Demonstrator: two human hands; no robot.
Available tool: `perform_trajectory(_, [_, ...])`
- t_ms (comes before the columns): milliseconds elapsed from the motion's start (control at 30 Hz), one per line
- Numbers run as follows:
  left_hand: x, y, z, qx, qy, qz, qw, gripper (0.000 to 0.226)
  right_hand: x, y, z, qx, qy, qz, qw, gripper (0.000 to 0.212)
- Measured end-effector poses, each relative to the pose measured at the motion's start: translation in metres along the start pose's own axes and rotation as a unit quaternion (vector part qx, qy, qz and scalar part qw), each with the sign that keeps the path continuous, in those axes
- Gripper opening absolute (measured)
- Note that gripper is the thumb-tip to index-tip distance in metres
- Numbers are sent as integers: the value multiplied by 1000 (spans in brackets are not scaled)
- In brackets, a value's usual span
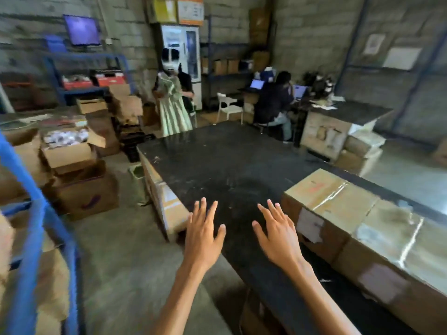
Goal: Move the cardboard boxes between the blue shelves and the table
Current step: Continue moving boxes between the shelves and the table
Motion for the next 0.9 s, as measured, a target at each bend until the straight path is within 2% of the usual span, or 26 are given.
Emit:
perform_trajectory(333, [-255,46,-178,121,52,-105,986,65,-242,137,126,-21,43,-162,986,60])
perform_trajectory(500, [-365,104,-270,195,68,-166,964,68,-346,227,171,-22,38,-235,971,71])
perform_trajectory(633, [-424,146,-331,248,51,-210,944,71,-417,292,190,-24,46,-290,956,69])
perform_trajectory(767, [-453,174,-386,310,19,-228,923,79,-473,352,190,-10,37,-352,935,85])
perform_trajectory(900, [-475,205,-427,352,-24,-259,899,94,-518,406,185,33,86,-396,914,106])
Point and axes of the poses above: each hand's wrist, its own y-axis away from the middle knuckle, its own z-axis out of the back of the hand, x = y × z, the point moved 6 cm from there along -y, towards the middle knuckle, and after that the axes turned 9 degrees about z, right-handed, at the moved point
